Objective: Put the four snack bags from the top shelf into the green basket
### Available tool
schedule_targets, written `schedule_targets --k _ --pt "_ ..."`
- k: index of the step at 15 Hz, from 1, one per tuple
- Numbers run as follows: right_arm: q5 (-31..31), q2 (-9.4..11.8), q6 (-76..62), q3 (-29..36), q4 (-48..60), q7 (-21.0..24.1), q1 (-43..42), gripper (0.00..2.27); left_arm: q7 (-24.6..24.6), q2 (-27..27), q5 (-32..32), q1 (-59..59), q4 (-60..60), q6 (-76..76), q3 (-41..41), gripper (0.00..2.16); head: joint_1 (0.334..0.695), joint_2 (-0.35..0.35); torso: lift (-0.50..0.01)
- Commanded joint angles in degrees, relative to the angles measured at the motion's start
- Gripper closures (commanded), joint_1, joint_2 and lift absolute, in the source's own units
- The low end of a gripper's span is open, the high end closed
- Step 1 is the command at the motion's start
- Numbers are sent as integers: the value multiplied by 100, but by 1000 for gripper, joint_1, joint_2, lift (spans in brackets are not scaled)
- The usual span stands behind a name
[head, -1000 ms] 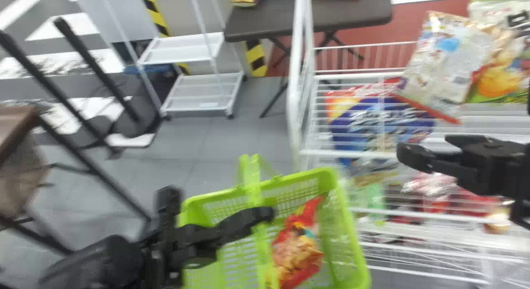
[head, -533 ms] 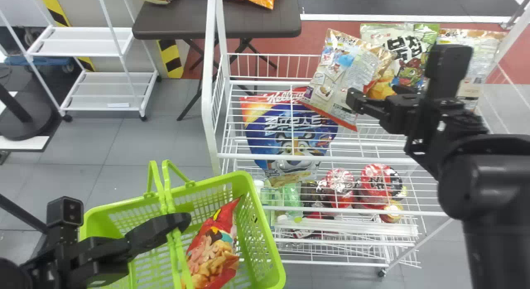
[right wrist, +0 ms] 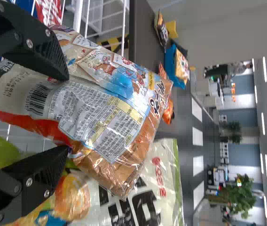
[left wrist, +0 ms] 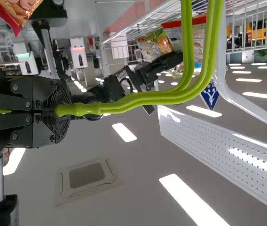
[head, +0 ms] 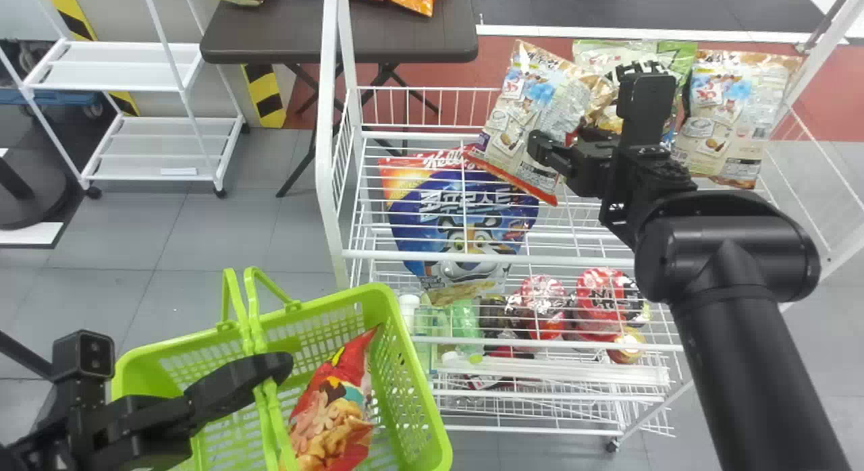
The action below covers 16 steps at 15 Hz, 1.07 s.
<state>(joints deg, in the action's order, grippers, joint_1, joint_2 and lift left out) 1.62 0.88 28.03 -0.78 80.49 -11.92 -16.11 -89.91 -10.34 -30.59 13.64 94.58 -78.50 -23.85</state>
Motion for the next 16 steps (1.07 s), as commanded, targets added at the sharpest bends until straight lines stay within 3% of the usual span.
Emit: schedule_targets --k 1,7,10,13,16 --pt "66 -9 24 -1 143 -21 126 2256 -66 -4 0 7 -1 -3 -14 2145 695 17 0" --pt "374 35 -135 245 1707 -434 1110 2256 -66 -4 0 -1 8 -3 48 2145 695 23 0" --pt "699 53 199 491 3026 -539 1858 2256 -66 -12 0 -10 16 -21 48 2145 695 14 0" --pt "1227 70 1781 667 4476 -864 2578 2256 -66 -12 0 -37 8 -21 65 2145 695 8 0" --pt "1420 114 3082 579 5557 -1014 3325 2256 -66 -12 18 -98 8 -21 100 2145 695 45 0"
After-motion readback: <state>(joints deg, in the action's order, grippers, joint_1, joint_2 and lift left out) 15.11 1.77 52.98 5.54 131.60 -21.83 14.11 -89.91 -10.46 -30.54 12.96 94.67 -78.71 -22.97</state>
